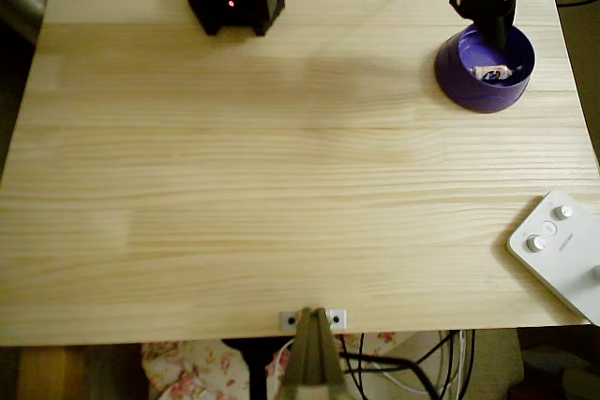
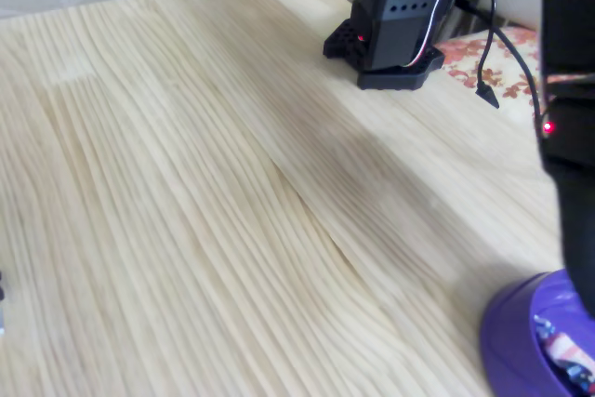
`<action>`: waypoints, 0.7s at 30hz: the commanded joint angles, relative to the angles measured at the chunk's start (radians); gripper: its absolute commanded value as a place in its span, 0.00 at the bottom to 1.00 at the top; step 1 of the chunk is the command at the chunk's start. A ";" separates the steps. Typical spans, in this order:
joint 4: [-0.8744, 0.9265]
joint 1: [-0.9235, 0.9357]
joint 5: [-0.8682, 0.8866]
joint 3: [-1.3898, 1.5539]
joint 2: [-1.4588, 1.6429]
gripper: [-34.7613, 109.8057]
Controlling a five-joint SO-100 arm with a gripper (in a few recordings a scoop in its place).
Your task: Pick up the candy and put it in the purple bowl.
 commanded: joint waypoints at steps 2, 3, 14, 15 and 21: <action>0.015 0.031 0.015 -0.031 0.158 0.23; 0.021 0.040 0.015 -0.026 0.163 0.23; 0.141 0.267 0.161 0.092 0.262 0.23; 0.146 0.296 0.181 0.115 0.278 0.23; 0.152 0.459 0.262 0.295 0.396 0.24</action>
